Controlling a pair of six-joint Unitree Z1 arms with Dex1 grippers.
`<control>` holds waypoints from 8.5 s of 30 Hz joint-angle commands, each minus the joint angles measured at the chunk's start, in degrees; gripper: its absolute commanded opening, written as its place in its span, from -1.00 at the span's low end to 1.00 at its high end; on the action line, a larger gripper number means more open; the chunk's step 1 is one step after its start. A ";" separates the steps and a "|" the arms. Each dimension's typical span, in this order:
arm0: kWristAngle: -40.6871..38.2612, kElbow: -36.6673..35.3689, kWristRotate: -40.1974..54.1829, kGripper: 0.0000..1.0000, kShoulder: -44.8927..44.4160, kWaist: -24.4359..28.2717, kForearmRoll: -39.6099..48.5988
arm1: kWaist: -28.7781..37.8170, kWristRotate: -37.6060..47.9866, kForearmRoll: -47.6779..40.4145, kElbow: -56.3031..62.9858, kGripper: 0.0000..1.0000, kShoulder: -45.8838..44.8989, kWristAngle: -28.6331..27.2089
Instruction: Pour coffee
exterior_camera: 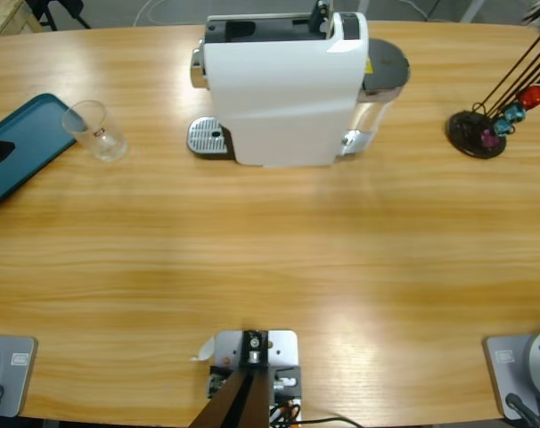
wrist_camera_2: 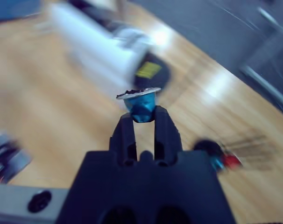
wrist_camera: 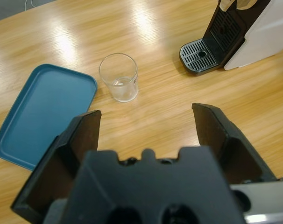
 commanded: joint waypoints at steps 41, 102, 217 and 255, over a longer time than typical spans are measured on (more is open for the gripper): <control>-0.74 2.39 0.65 0.66 0.73 -0.41 -1.00 | 7.38 -27.38 10.13 -44.27 -1.00 51.56 -7.80; -0.66 2.57 0.65 0.82 0.14 -0.40 -1.35 | 18.30 -14.34 27.55 -57.63 0.89 45.28 -10.52; -1.27 2.83 0.65 0.84 0.59 -0.40 -1.62 | 25.19 8.90 -21.26 -25.13 -1.00 57.83 -55.17; -1.36 2.83 0.65 0.84 0.15 -0.41 -1.55 | 23.61 22.96 -20.84 -26.06 -1.00 67.41 -47.33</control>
